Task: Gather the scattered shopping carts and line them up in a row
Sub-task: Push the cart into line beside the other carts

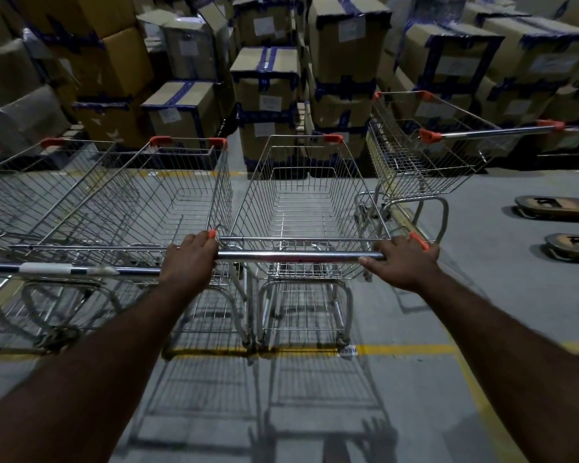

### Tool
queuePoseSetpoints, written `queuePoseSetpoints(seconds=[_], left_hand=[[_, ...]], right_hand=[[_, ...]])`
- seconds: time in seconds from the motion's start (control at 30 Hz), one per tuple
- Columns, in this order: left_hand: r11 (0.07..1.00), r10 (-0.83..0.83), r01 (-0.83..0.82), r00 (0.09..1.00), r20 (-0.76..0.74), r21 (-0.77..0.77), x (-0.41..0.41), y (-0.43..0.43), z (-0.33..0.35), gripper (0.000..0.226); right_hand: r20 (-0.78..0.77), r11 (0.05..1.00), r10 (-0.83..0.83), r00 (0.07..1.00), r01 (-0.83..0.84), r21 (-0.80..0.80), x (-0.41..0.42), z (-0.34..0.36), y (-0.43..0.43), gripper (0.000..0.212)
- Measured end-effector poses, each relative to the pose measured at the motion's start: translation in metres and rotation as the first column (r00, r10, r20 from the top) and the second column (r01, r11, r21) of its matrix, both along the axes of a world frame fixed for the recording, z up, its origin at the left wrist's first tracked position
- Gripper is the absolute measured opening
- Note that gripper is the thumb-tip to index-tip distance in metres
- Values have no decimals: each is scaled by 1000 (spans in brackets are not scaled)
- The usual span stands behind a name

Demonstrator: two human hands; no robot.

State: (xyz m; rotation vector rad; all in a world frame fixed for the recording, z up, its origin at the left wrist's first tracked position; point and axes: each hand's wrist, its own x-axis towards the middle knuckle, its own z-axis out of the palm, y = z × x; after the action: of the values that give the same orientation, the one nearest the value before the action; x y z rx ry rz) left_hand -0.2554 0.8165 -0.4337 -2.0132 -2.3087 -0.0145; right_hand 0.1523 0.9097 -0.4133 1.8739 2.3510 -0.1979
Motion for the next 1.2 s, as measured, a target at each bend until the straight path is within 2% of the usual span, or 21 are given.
queuePoseSetpoints(seconds=[0.1,0.33,0.57,0.9,1.2], left_hand=[[1000,5,-5,1000,-7,-10,1,2,0,39],[1000,-12,12,1000,-28,7,0,0,-2,42],[1000,-18,18,997,-69,-3,-1,1,-2,39],[999,-36,35,998,-54,-15,0,0,-1,36],[991,-106,97,989,-101,-87,1,-5,7,62]], right_hand=[[-5,1000,2,1000,-2,11,0,1,1,74],[-13,1000,16,1000,-16,9,3,1,1,75],[-26,1000,11,1000,-11,-18,4,-2,6,104],[-21,1000,17,1000,-18,-18,6,-5,9,106],[-39,1000,20,999,-20,13,6,-2,7,115]])
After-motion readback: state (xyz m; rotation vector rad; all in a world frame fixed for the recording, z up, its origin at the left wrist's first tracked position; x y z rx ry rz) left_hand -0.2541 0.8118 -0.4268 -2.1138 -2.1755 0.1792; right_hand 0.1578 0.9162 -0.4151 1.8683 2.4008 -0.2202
